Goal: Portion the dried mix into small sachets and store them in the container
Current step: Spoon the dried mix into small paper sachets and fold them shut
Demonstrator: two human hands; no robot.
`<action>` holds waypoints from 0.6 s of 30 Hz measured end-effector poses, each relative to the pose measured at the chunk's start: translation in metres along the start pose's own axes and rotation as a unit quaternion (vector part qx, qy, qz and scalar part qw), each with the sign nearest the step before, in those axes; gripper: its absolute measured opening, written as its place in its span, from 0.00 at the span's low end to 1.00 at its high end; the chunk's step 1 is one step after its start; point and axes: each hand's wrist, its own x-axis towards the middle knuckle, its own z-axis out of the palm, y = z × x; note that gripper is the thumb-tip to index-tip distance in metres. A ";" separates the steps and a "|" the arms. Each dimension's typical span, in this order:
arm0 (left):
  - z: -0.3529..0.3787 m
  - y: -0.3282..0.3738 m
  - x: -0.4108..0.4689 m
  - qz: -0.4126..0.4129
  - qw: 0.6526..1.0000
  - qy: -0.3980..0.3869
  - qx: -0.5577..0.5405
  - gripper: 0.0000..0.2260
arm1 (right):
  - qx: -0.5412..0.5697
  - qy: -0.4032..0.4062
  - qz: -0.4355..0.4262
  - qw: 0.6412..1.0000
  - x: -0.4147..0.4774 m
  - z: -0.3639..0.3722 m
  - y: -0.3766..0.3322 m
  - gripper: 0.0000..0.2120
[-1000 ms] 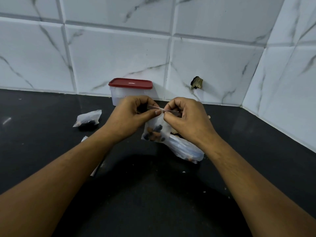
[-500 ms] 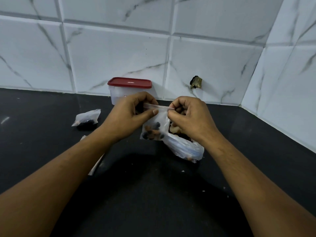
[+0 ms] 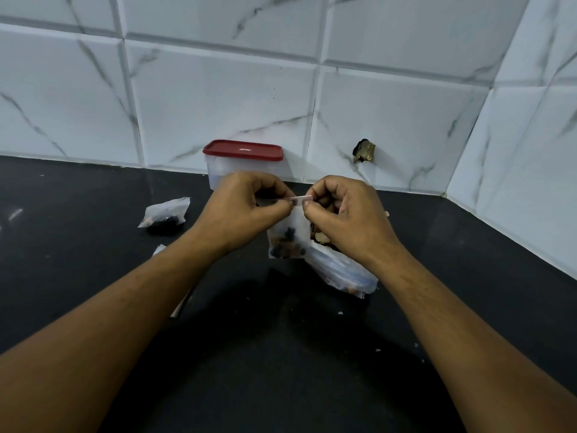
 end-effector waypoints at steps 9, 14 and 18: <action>-0.005 -0.006 0.002 -0.002 0.996 -0.025 0.089 0.04 | -0.005 -0.001 0.011 1.000 0.001 -0.002 0.001 0.04; -0.009 -0.011 0.003 -0.013 0.989 -0.047 0.139 0.04 | 0.007 0.009 0.018 1.000 0.003 -0.004 0.003 0.05; -0.011 -0.013 0.004 -0.043 0.996 -0.025 0.068 0.03 | 0.016 0.010 0.020 1.000 0.003 -0.005 0.003 0.04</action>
